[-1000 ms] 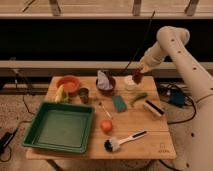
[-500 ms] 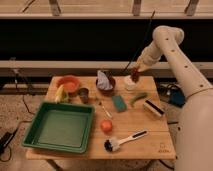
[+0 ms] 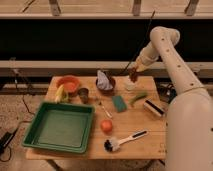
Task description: Place grapes in paper cup
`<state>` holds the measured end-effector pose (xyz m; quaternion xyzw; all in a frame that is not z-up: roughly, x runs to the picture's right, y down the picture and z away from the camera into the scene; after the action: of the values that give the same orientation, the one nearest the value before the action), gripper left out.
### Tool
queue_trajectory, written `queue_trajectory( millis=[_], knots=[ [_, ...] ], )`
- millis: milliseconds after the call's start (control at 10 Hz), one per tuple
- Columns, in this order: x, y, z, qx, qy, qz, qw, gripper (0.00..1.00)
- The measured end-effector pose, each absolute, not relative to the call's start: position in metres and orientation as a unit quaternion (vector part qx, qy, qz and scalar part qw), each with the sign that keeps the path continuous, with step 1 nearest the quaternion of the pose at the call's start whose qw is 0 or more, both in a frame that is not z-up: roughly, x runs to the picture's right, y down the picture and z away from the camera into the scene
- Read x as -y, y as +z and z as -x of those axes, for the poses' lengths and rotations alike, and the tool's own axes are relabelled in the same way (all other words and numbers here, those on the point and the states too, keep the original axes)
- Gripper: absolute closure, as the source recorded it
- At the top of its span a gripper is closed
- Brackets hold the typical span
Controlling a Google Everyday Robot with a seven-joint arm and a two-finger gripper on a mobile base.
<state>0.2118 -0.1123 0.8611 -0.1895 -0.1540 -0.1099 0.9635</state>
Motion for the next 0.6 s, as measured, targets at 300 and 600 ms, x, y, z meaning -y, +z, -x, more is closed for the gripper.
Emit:
queue_trajectory(
  millis=[300, 600],
  knots=[
    [0.111, 0.876, -0.209, 0.149, -0.105, 0.196, 0.964, 0.58],
    [0.110, 0.883, -0.206, 0.154, -0.105, 0.194, 0.963, 0.29]
  ],
)
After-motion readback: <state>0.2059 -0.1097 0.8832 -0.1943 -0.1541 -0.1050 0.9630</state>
